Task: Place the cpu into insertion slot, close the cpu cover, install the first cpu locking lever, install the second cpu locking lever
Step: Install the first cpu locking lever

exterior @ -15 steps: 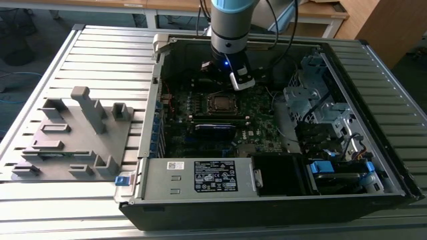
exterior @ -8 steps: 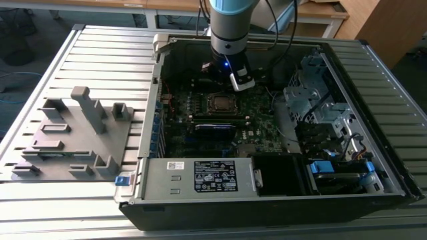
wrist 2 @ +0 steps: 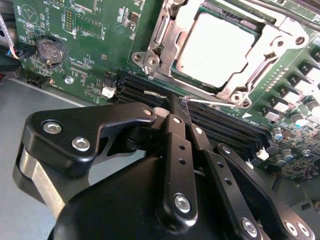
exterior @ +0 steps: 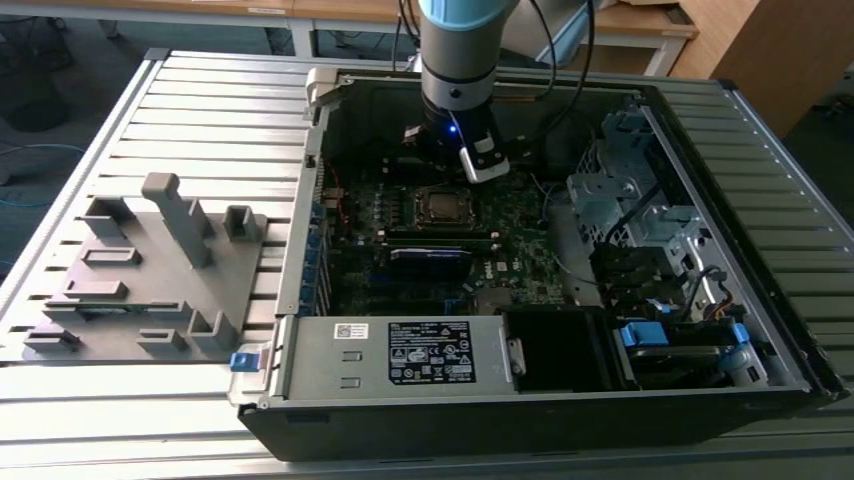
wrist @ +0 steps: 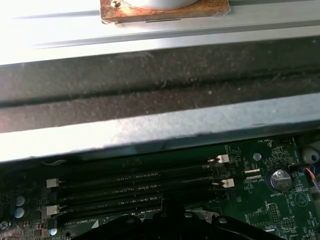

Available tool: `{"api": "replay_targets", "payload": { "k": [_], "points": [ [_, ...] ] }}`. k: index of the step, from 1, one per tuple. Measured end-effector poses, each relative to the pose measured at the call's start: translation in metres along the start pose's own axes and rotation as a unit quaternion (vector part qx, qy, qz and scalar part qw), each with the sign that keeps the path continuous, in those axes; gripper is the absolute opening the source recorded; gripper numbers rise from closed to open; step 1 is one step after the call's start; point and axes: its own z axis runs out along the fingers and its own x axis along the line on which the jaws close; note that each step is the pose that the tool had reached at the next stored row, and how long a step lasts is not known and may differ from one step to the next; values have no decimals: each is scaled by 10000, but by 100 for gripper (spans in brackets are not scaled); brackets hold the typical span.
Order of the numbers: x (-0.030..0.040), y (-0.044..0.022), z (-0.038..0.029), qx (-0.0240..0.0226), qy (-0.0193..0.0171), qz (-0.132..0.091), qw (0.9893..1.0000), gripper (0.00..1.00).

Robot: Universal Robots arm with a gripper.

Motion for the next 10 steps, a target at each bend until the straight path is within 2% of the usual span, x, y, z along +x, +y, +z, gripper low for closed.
{"api": "replay_targets", "payload": {
  "k": [10],
  "points": [
    [6, 29, 16, 2, -4, 16, 10000, 10]
  ]
}}
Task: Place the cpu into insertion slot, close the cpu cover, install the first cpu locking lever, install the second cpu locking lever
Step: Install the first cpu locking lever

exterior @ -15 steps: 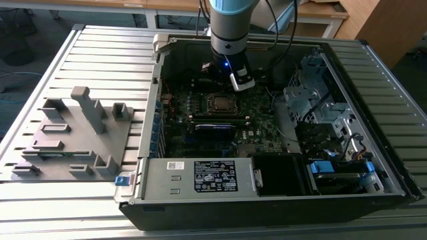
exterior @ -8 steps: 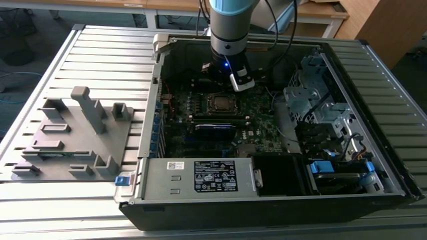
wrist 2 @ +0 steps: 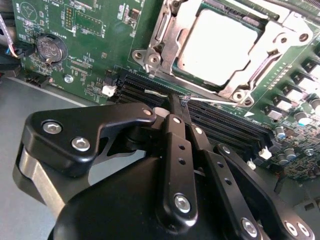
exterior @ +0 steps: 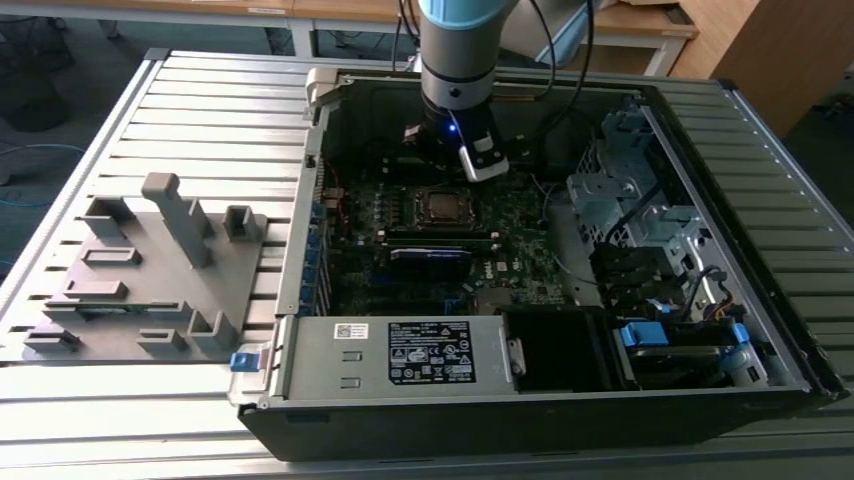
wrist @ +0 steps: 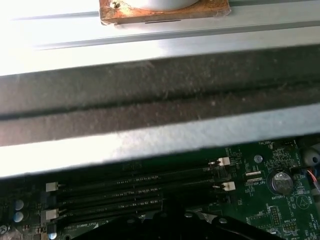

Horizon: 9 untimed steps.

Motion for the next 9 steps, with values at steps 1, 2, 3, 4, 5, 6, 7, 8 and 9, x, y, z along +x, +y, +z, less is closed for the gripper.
{"api": "replay_targets", "payload": {
  "k": [1, 2, 3, 4, 5, 6, 7, 8, 9],
  "points": [
    [0, 4, 2, 0, -1, 1, 10000, 10],
    [0, 4, 4, 0, -1, 1, 10000, 10],
    [1, 3, 5, 1, -3, 0, 10000, 10],
    [1, 3, 8, 0, -7, 0, 10000, 10],
    [2, 2, 11, -1, -13, -1, 10000, 10],
    [2, 2, 15, -1, -19, -2, 10000, 10],
    [2, 1, 19, -2, -26, -4, 10000, 10],
    [2, 0, 23, 0, -32, -5, 10000, 10],
    [2, 0, 26, 5, -34, -7, 10000, 10]
  ]
}}
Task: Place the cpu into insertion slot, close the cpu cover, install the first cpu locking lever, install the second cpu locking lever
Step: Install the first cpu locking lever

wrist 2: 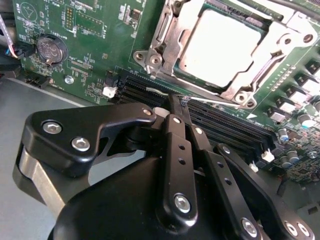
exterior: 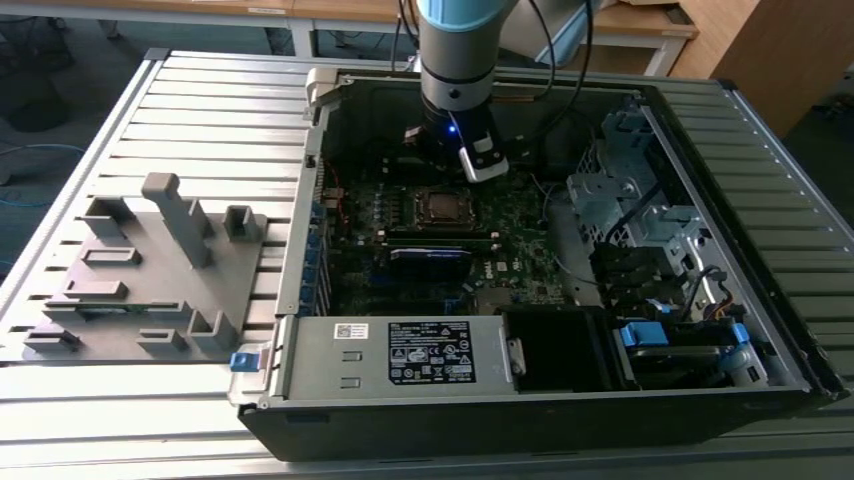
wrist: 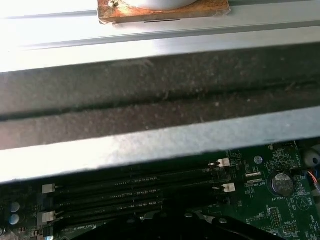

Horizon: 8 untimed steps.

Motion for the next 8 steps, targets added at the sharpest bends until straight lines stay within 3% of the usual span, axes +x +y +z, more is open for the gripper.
{"api": "replay_targets", "payload": {
  "k": [8],
  "points": [
    [2, -2, 11, 91, -40, 73, 9999, 10]
  ]
}}
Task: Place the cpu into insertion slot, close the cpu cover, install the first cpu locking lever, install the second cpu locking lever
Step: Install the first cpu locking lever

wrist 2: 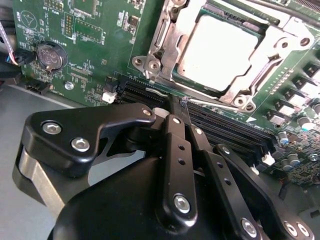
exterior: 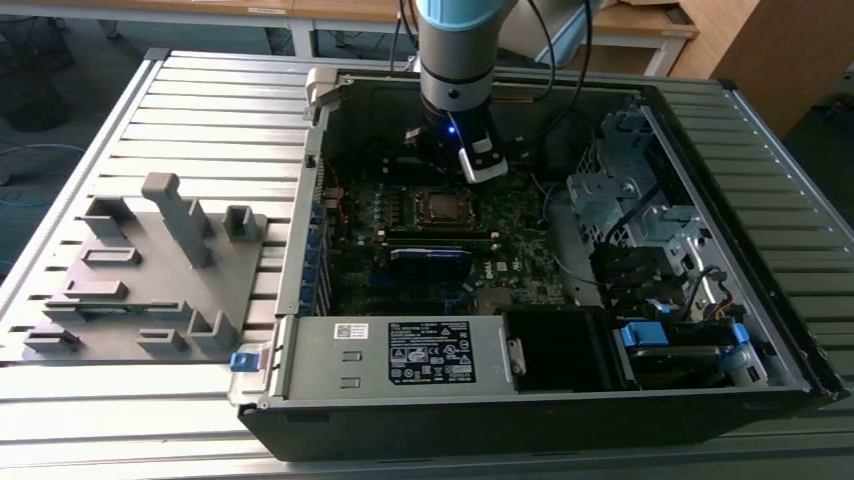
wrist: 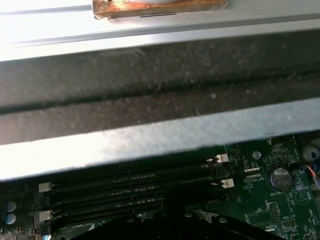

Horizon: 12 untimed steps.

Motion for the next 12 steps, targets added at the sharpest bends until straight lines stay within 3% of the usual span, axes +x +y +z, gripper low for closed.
{"api": "replay_targets", "payload": {
  "k": [12],
  "points": [
    [36, 64, 22, 31, -11, 19, 10000, 10]
  ]
}}
